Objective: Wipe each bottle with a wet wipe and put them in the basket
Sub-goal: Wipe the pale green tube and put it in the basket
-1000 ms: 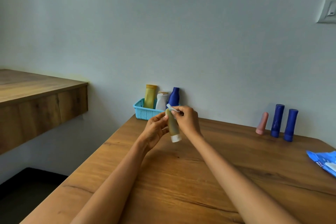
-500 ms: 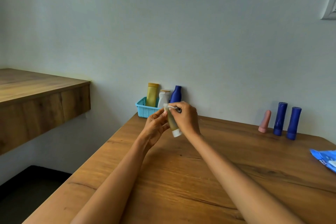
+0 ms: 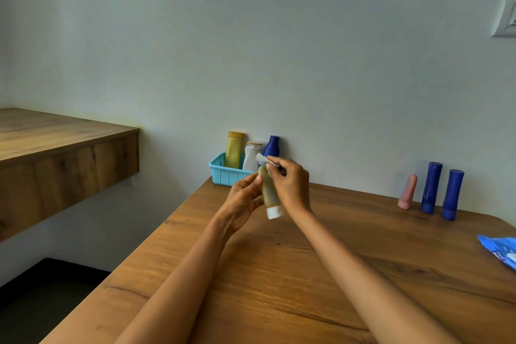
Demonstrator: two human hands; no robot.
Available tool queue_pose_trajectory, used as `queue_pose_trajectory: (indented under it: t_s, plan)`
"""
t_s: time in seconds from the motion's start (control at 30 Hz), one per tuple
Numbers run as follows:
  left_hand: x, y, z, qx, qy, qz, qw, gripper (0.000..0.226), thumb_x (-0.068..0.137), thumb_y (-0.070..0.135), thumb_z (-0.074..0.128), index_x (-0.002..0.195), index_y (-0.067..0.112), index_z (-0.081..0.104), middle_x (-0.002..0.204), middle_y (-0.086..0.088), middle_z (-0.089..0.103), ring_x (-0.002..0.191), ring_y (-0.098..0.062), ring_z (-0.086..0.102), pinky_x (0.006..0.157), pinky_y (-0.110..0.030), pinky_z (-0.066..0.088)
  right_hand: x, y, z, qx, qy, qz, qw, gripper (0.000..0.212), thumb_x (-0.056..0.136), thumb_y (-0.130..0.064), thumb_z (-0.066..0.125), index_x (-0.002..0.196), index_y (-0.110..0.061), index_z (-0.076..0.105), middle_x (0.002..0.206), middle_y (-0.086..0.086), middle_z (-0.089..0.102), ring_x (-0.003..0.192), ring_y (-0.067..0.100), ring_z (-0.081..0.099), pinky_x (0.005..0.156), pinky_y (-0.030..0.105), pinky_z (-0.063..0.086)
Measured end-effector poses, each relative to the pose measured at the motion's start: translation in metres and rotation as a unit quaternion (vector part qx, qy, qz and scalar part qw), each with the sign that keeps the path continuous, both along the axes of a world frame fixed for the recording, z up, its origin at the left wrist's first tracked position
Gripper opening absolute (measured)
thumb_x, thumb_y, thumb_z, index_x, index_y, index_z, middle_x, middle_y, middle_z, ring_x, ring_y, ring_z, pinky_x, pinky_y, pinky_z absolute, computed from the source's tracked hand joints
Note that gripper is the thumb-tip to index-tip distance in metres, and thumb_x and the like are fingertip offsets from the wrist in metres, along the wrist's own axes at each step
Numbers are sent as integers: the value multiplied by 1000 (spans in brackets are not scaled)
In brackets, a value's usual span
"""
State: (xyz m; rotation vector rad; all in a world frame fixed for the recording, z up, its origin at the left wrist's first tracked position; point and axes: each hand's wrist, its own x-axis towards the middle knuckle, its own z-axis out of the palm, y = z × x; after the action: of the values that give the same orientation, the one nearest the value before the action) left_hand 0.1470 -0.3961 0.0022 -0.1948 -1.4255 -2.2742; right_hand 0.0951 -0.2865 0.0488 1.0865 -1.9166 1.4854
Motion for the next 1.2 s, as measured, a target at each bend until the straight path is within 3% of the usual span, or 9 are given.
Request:
queue_pose_trajectory:
  t_s: [0.13, 0.37, 0.47, 0.6, 0.77, 0.9, 0.97, 1.1, 1.2]
  plan:
    - [3, -9, -5, 7, 2, 6, 1000, 23, 83, 18, 58, 102, 13, 71, 95, -6, 73, 86, -17, 69, 75, -32, 58, 8, 13, -21, 83, 138, 32, 986, 30, 87, -6, 61, 116, -8, 64, 111, 7, 65, 100, 13, 60, 88, 22, 50]
    - [7, -6, 1, 40, 30, 14, 999, 25, 67, 26, 73, 90, 16, 76, 95, -5, 74, 84, -16, 71, 70, -30, 59, 2, 41, -21, 152, 271, 62, 949, 25, 74, 1, 71, 97, -6, 73, 93, 5, 70, 87, 15, 63, 78, 23, 54]
    - [9, -9, 0, 52, 22, 16, 998, 23, 79, 20, 61, 99, 12, 71, 98, -7, 73, 85, -18, 71, 70, -32, 59, -4, 41, -12, 129, 235, 64, 961, 16, 76, -3, 70, 91, -8, 74, 91, 4, 70, 84, 13, 63, 74, 25, 56]
    - [8, -3, 2, 30, 3, 7, 1000, 31, 83, 21, 56, 111, 8, 63, 98, -9, 73, 89, -20, 70, 80, -36, 58, -6, 22, 8, 41, 120, 53, 990, 29, 86, -4, 61, 114, -8, 65, 114, 5, 66, 100, 11, 61, 84, 11, 48]
    - [11, -4, 5, 48, 41, 20, 998, 24, 82, 18, 54, 90, 15, 77, 89, -5, 73, 81, -15, 70, 68, -30, 58, 7, 13, -6, 159, 178, 61, 969, 42, 91, -3, 53, 132, -12, 50, 128, 4, 59, 106, 15, 55, 93, 21, 44]
    - [11, -5, 6, 60, 50, 16, 997, 22, 80, 13, 55, 94, 10, 71, 88, -6, 73, 79, -15, 70, 66, -28, 58, 6, 35, -20, 141, 267, 64, 951, 43, 80, 4, 65, 121, -9, 60, 122, 2, 64, 94, 10, 55, 86, 20, 49]
    - [11, -3, 6, 52, 44, 17, 998, 22, 79, 15, 55, 86, 14, 76, 88, -4, 74, 79, -14, 71, 64, -27, 58, 6, 43, -22, 153, 288, 64, 943, 40, 76, 4, 69, 113, -9, 66, 114, 3, 67, 94, 10, 56, 85, 20, 49]
    - [11, -1, 4, 33, 25, 14, 999, 21, 79, 22, 58, 85, 16, 77, 92, -5, 74, 82, -16, 71, 67, -30, 58, 2, 47, -16, 119, 237, 80, 961, 21, 74, 2, 70, 89, -11, 75, 89, 0, 71, 85, 5, 56, 75, 19, 51]
    - [13, -3, 3, 47, 31, 10, 998, 23, 83, 20, 55, 90, 15, 76, 97, -9, 73, 87, -20, 71, 70, -33, 59, -1, 40, -6, 35, 155, 52, 986, 18, 78, 1, 67, 91, -11, 73, 88, 2, 69, 80, 3, 56, 68, 14, 50]
